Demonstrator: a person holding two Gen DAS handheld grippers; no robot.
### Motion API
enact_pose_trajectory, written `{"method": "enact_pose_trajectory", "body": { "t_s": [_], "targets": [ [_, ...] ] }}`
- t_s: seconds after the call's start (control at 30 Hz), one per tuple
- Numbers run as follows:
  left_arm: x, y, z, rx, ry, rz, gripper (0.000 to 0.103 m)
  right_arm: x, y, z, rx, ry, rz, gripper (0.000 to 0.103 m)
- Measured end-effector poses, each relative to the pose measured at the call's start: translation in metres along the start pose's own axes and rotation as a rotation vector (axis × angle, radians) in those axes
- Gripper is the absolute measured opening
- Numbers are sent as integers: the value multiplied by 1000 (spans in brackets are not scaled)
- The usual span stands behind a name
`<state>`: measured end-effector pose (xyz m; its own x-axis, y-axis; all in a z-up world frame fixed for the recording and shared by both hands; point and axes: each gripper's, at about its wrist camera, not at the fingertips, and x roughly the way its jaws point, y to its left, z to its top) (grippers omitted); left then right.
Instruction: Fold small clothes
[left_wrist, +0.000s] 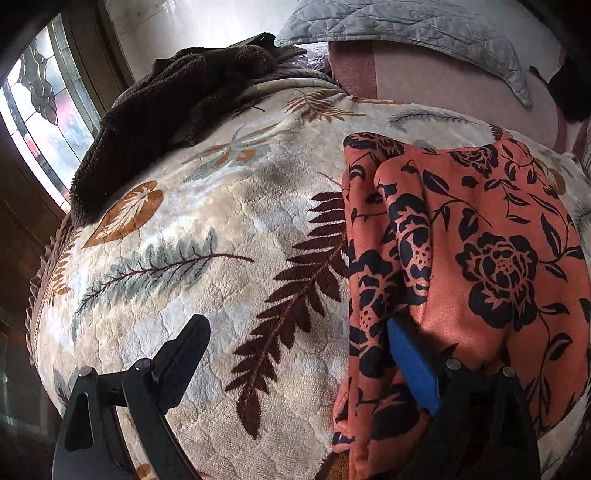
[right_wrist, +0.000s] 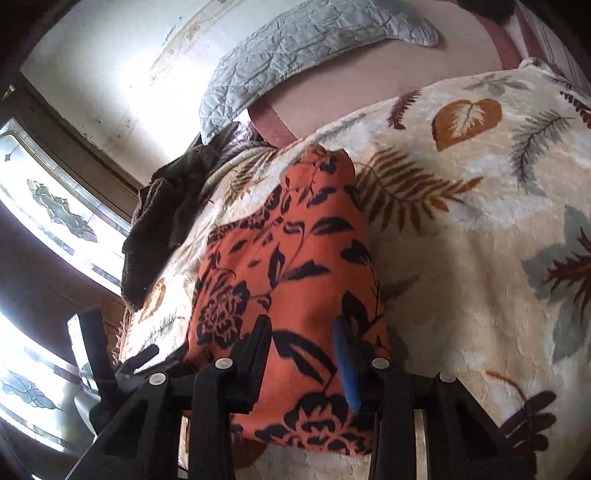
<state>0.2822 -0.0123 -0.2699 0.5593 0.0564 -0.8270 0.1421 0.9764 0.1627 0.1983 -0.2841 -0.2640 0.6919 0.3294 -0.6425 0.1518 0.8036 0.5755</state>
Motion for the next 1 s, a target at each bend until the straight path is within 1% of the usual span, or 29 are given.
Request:
{"method": "enact_pose_trajectory", "body": {
  "t_s": [0.1,0.17,0.23,0.27,0.33,0.37,0.43,0.5,0.57,0.63,0.73,0.8,0.87,0.93,0.97,1.0],
  "targets": [
    [4,-2,3,1,0,4,96,19,4,27,26,-8,-8,36],
    [6,-2,5,4,1,8,96,36,3,45,45,-15,-35,37],
    [10,-2,5,7,3,17,97,55,-4,60,94,-1,-49,37],
    [10,-3,5,9,5,23,99,66,-10,65,122,12,-64,35],
    [13,-2,5,10,4,27,101,89,-19,71,163,68,-95,35],
    [14,-1,7,9,5,25,101,97,-22,72,161,81,-103,35],
    [13,-1,7,6,7,26,101,98,-17,73,125,76,-121,35],
    [10,-1,9,3,0,26,101,88,-11,71,96,70,-115,35],
    [1,0,9,-6,-33,24,101,65,-8,65,78,40,-67,37],
    [-13,0,10,-14,-90,17,100,41,-3,55,50,27,-38,38],
    [-35,-3,5,-8,-166,-11,100,11,7,29,-17,39,-30,39],
    [-45,-7,-1,7,-188,-26,100,-1,13,9,-44,61,-25,39],
    [-47,-15,-9,41,-176,-22,100,-5,12,-11,-46,94,-26,39],
    [-35,-26,-16,96,-120,34,101,1,6,-31,-41,139,-47,39],
    [-28,-30,-20,119,-95,55,101,3,4,-38,-53,139,-58,38],
    [-25,-31,-22,125,-94,64,101,3,3,-42,-65,128,-58,38]
  ]
}}
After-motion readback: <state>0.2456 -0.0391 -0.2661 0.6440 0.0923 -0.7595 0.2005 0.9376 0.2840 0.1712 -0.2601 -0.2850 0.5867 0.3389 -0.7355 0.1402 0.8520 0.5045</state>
